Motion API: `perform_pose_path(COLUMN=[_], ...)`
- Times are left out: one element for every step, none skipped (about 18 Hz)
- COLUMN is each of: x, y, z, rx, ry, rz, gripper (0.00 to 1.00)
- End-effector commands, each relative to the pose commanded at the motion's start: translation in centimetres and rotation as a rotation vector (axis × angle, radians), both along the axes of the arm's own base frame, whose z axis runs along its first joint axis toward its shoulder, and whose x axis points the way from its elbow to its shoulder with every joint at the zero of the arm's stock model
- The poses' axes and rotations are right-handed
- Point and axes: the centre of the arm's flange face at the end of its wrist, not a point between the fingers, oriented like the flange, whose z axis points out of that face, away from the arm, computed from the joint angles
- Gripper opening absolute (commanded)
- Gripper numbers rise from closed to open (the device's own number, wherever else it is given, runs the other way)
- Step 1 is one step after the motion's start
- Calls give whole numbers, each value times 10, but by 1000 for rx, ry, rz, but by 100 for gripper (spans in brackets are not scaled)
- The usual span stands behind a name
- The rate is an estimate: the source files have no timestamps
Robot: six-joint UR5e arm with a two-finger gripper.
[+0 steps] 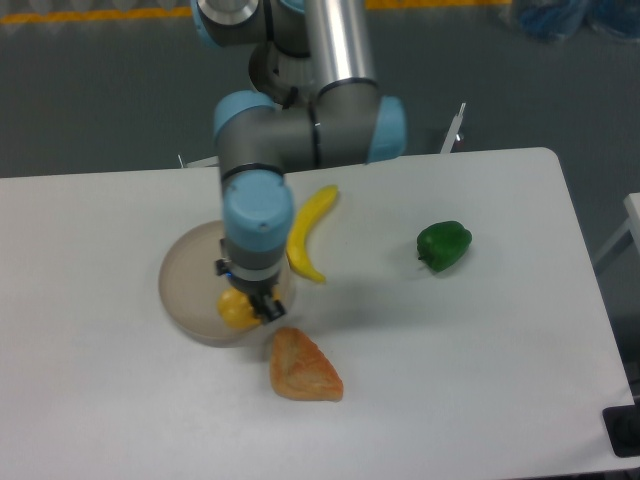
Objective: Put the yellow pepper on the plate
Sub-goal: 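Lower the yellow pepper onto the plate and open the gripper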
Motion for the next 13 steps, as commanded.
perform_pose_path(x=[2, 4, 6, 7, 7, 8, 9, 9, 8, 6, 5, 2, -7], y=[-6, -13, -21, -28, -33, -36, -38, -39, -40, -42, -43, -42, -40], z=[-4, -11, -18, -20, -22, -22, -24, -22, -19, -14, -8, -3, 3], rx=[-10, -26, -42, -53, -61, -64, -67, -65, -63, -59, -52, -44, -29], ry=[-3, -8, -11, -4, 0, 0, 0, 4, 11, 30, 43, 54, 58], rz=[-5, -6, -11, -15, -17, -19, -18, -14, -11, -8, -9, -5, 7], gripper=[27, 27, 27, 27, 31, 49, 99, 100, 100, 100, 100, 100, 100])
